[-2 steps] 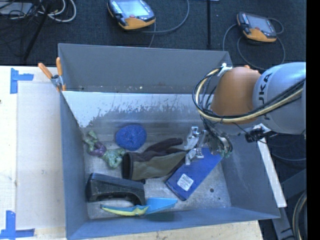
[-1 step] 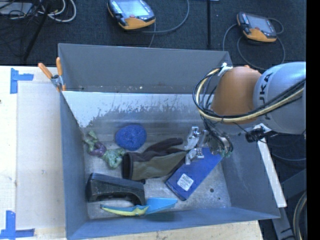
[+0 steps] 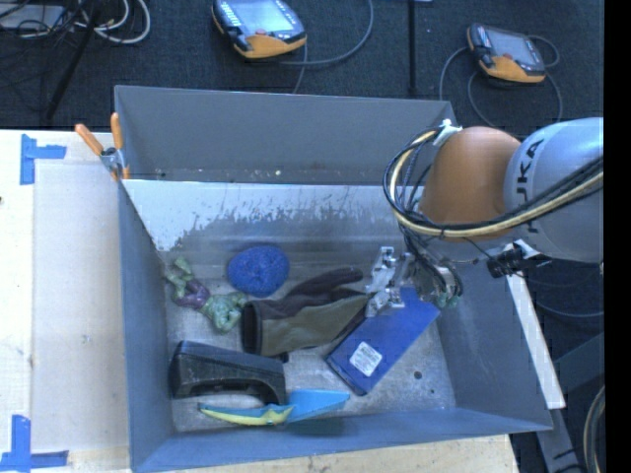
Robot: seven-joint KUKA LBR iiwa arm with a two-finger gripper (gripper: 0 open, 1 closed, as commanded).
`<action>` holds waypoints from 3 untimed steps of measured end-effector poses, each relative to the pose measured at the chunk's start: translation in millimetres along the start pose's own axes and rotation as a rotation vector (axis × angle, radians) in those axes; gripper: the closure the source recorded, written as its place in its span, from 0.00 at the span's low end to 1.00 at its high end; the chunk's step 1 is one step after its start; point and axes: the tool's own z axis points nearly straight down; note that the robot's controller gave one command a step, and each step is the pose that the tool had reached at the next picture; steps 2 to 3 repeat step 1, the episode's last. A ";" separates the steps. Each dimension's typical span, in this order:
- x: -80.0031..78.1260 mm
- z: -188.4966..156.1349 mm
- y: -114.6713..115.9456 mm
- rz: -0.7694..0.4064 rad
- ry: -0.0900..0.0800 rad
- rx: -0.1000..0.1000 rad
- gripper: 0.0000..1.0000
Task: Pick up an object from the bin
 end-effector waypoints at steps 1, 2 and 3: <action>-0.1 -11.9 -0.3 0.000 -0.002 0.001 1.00; -0.1 -11.9 -0.3 0.000 -0.002 0.001 1.00; -0.1 -11.9 -0.3 0.000 -0.002 0.001 1.00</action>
Offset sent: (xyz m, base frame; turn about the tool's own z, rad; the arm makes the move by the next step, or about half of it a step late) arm -0.0001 -0.0001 0.0302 0.0000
